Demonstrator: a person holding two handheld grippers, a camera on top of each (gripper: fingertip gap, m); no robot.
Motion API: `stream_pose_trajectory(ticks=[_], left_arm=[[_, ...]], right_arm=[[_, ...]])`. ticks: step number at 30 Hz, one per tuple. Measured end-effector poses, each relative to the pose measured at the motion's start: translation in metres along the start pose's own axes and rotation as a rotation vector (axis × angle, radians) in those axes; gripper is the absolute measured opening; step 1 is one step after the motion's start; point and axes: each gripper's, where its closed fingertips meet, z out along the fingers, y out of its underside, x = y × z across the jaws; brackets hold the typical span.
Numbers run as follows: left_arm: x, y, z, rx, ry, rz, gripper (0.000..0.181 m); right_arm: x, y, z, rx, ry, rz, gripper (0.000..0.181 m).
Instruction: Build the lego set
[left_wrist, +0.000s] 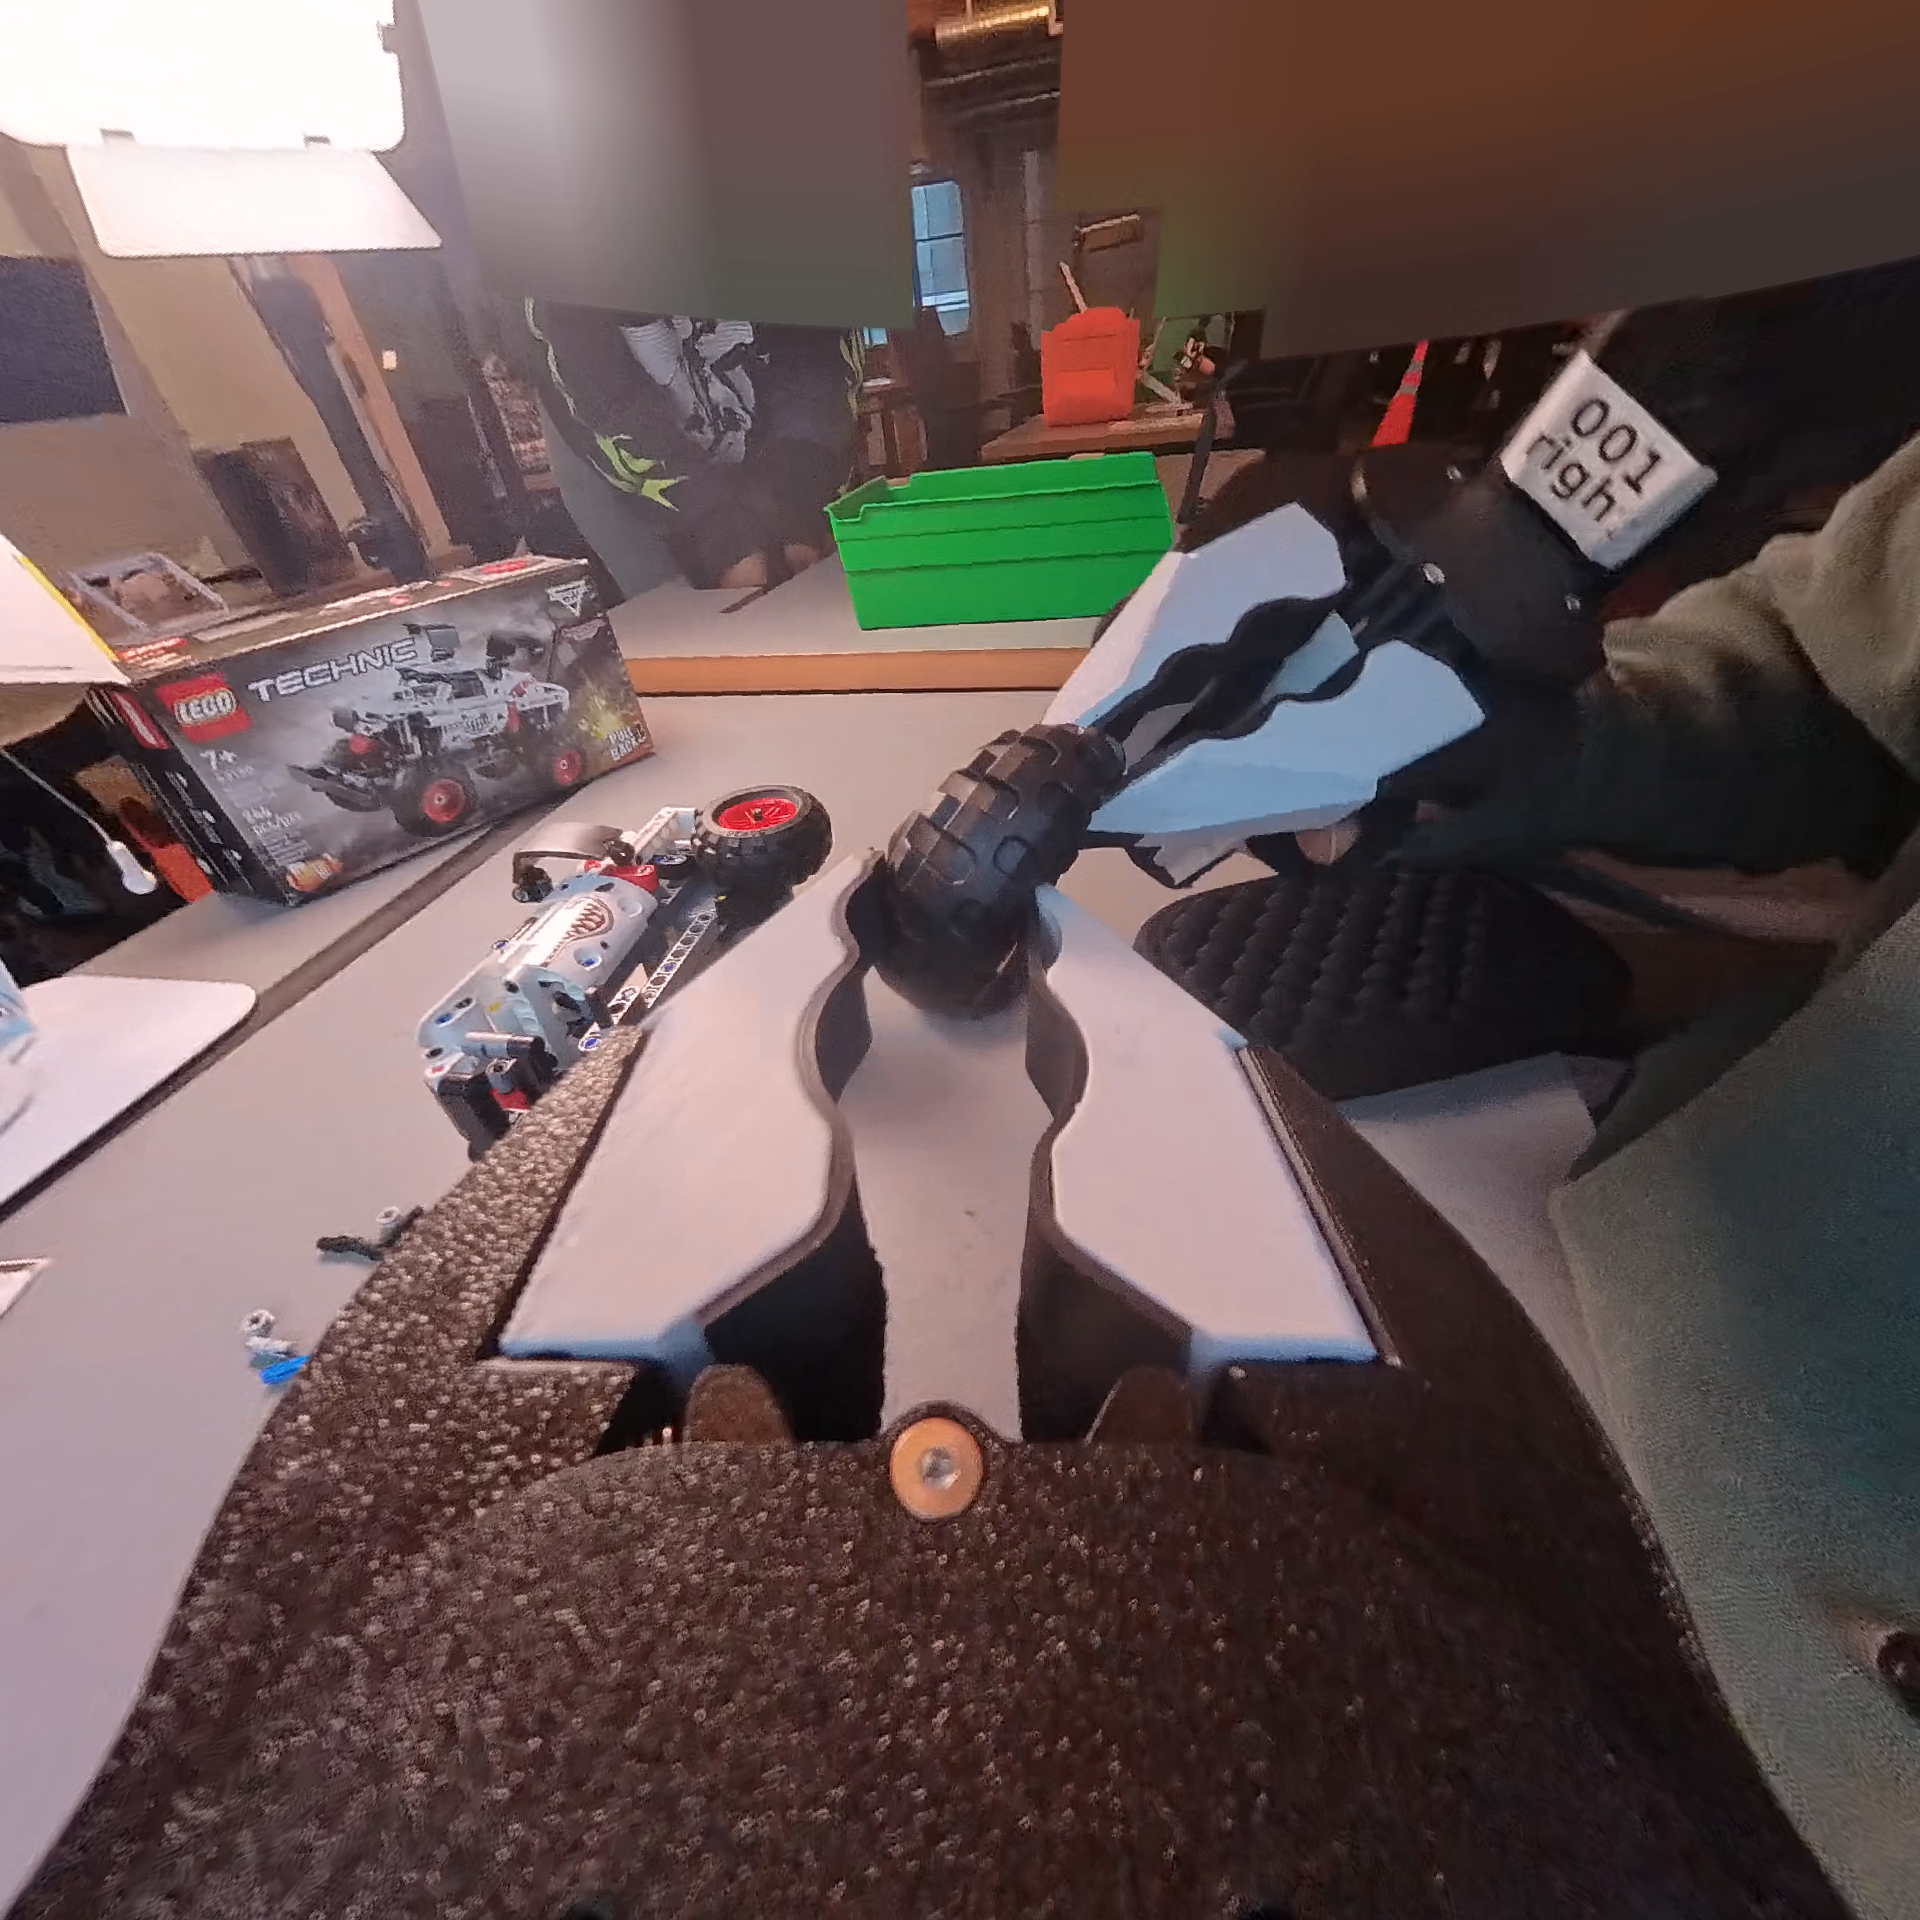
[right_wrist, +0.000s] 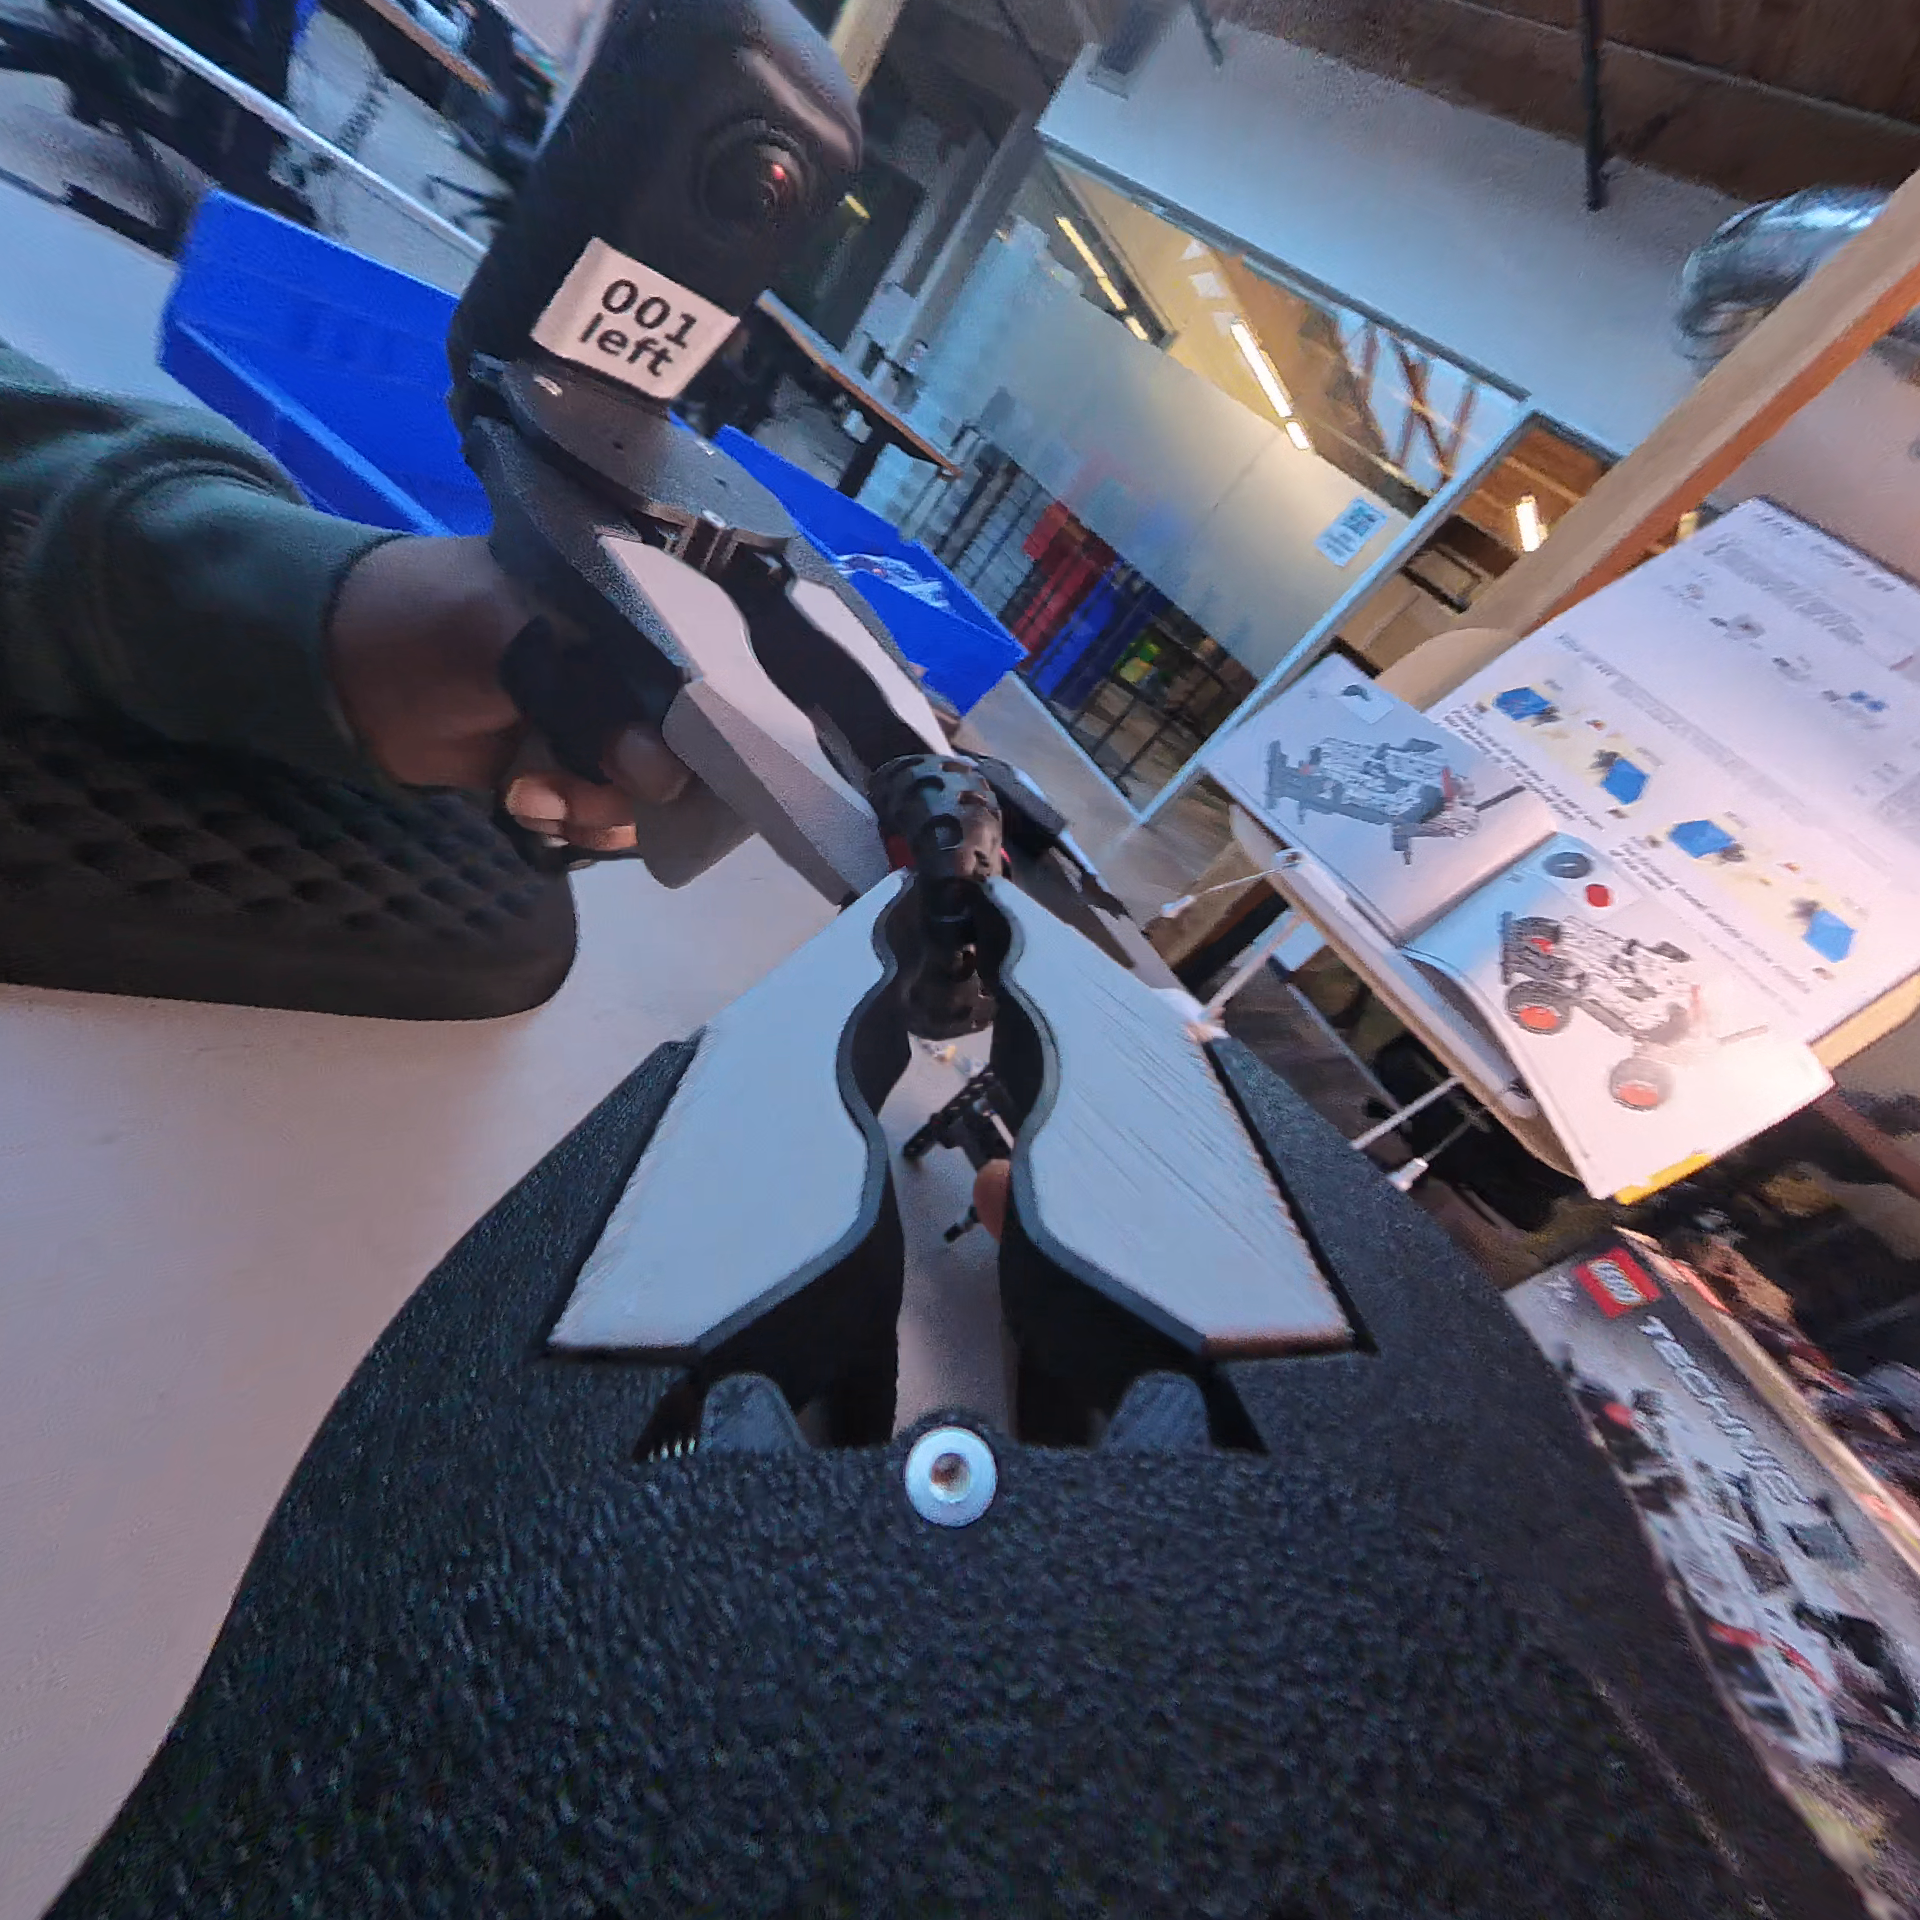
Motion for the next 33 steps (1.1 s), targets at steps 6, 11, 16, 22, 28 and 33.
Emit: stream_pose_trajectory(ticks=[6, 11, 16, 22, 28, 33], left_arm=[[0.008, -0.001, 0.001, -0.028, -0.008, 0.232, 0.021], [0.008, -0.003, -0.003, -0.046, -0.042, 0.373, 0.021], [0.007, -0.004, -0.006, -0.087, -0.079, 0.531, 0.023], [0.002, -0.007, -0.009, -0.108, -0.127, 0.534, 0.023], [0.007, -0.001, -0.006, -0.124, -0.104, 0.537, 0.023], [0.011, 0.003, -0.003, -0.153, -0.095, 0.577, 0.028]], right_arm=[[0.004, -0.002, -0.008, 0.047, -0.146, -0.001, 0.021], [0.002, 0.002, -0.006, 0.037, -0.185, -0.104, 0.030], [-0.002, 0.002, -0.002, 0.008, -0.235, -0.244, 0.023], [-0.001, -0.001, 0.000, -0.034, -0.246, -0.272, 0.014], [-0.008, 0.003, -0.007, -0.086, -0.318, -0.231, 0.011], [-0.014, 0.009, -0.015, -0.136, -0.425, -0.157, 0.012]])
